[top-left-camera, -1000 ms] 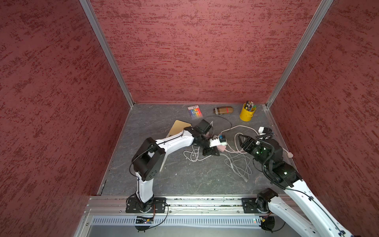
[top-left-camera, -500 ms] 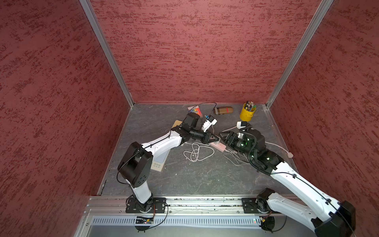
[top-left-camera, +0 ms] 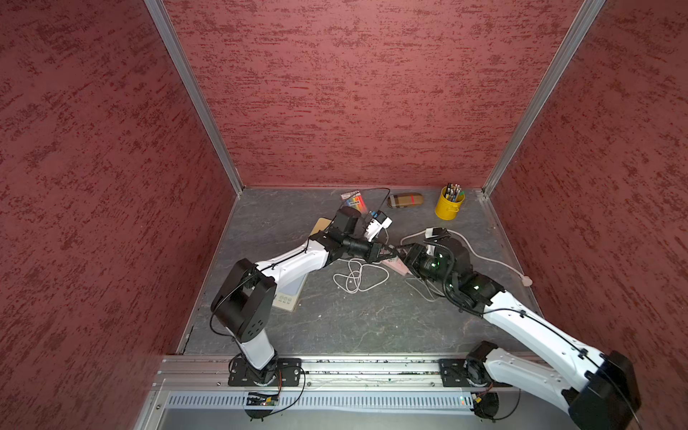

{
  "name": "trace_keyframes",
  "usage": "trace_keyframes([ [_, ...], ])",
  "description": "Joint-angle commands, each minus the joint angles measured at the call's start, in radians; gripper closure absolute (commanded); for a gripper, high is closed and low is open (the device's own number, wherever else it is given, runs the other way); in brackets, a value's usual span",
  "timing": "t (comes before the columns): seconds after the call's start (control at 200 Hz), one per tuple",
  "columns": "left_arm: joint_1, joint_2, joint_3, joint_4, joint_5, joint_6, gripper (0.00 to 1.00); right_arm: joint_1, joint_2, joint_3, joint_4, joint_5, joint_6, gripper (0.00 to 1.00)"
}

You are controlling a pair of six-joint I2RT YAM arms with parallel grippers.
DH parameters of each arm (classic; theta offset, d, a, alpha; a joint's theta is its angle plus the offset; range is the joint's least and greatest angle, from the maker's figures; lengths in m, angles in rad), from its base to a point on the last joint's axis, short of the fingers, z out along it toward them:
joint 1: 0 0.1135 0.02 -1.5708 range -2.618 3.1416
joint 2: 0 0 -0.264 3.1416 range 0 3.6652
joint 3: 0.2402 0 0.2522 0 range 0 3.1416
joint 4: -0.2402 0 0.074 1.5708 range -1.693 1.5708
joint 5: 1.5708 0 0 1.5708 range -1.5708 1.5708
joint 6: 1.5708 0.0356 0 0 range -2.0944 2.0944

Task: Charge the electronic scale
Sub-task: Pick up the charging cable from the center of the board.

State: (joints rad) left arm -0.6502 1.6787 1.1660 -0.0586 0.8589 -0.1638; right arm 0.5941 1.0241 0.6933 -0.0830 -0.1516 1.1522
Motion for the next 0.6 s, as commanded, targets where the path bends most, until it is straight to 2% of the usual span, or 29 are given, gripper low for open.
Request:
trace_keyframes([
  [0.0,-0.021,-0.051,-0.016,0.021,0.026,0.103,0.90,0.006,0.027,-0.010,0.120,0.000,0.063,0.63],
  [0.07,-0.026,-0.063,-0.023,0.013,0.029,0.134,0.89,0.006,0.047,-0.004,0.135,-0.018,0.061,0.73],
  [0.17,-0.028,-0.073,-0.024,-0.016,0.027,0.171,0.86,0.006,0.055,-0.005,0.147,-0.025,0.057,0.99],
  [0.205,-0.029,-0.078,-0.028,-0.022,0.020,0.182,0.81,0.006,0.049,-0.010,0.149,-0.021,0.059,1.00],
  [0.23,-0.028,-0.083,-0.033,-0.022,0.016,0.186,0.74,0.006,0.044,-0.012,0.150,-0.015,0.061,1.00],
  [0.296,-0.024,-0.106,-0.059,0.005,-0.011,0.168,0.44,0.006,0.027,-0.024,0.152,0.010,0.070,1.00],
  [0.346,-0.005,-0.127,-0.101,0.078,0.008,0.119,0.34,0.007,0.011,-0.034,0.156,0.031,0.079,1.00],
  [0.411,0.034,-0.144,-0.177,0.251,0.065,-0.006,0.33,0.006,-0.001,-0.039,0.163,0.047,0.083,1.00],
  [0.461,0.053,-0.143,-0.218,0.365,0.100,-0.082,0.35,0.006,0.000,-0.036,0.161,0.049,0.084,1.00],
  [0.596,0.046,-0.115,-0.223,0.402,0.133,-0.107,0.44,0.006,0.026,-0.028,0.179,0.018,0.086,1.00],
])
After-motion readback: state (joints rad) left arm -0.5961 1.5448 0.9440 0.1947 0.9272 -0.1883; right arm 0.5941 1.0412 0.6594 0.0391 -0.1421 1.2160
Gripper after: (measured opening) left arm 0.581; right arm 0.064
